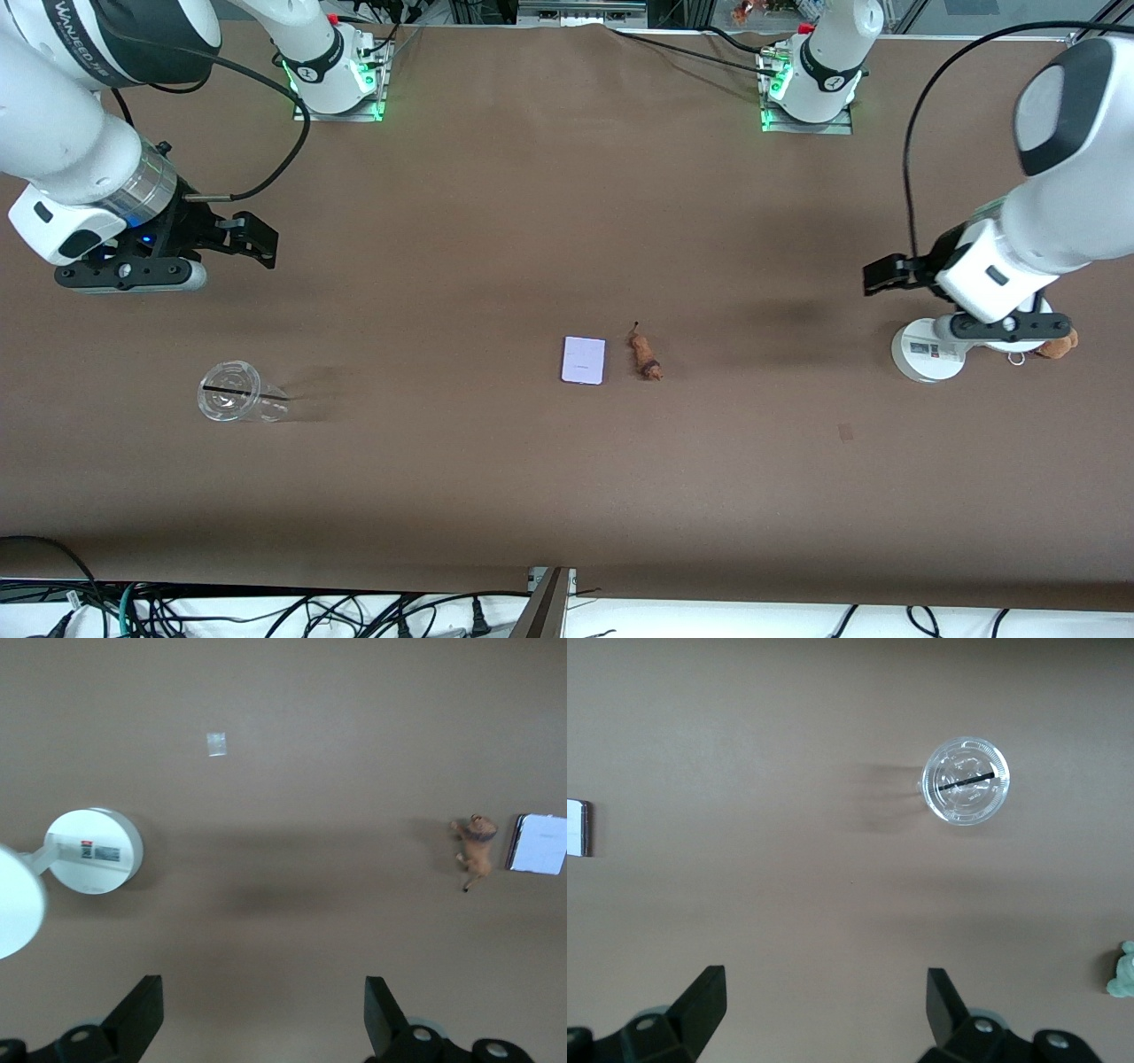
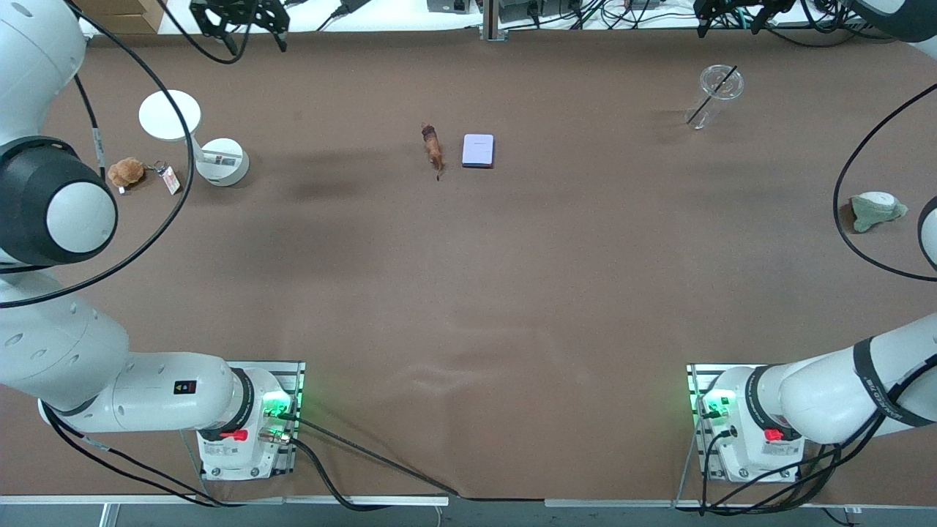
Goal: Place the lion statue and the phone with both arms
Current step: 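Reach the left gripper toward the brown lion statue beside the phone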
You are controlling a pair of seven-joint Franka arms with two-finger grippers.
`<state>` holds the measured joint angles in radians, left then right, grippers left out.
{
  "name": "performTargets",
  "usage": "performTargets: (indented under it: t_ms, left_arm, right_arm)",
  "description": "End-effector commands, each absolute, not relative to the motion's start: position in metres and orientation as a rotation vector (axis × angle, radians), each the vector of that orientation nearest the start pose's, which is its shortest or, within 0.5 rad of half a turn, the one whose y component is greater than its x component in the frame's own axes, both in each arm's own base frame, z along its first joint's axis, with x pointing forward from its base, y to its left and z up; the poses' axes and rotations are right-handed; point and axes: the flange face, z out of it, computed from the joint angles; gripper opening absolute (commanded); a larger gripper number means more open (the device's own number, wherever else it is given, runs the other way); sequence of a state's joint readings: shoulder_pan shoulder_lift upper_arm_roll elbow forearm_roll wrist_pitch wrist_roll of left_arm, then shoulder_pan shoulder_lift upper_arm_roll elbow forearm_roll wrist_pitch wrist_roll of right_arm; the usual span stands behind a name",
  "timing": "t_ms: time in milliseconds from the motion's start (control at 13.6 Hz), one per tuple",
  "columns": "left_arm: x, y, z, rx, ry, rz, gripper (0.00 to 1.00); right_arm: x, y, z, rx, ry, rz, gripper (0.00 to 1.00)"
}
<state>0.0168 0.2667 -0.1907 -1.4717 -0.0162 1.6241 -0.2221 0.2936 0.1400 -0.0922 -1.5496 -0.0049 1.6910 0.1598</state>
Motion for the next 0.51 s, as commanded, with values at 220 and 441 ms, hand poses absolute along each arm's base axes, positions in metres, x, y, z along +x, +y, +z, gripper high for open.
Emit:
performTargets:
  t_ms: [220,441]
  left_arm:
    - [0.626,-0.134,0.509,-3.187,-0.174,0.214,1.00]
    - [0.640,-0.096,0.519,-3.193,-0.243,0.170,1.00]
  right_arm:
    - [0.600,0.110,0.561,-3.118,-0.002,0.013,1.00]
    - [0.602,0.105,0.560,-3.095,0.007,0.020,1.00]
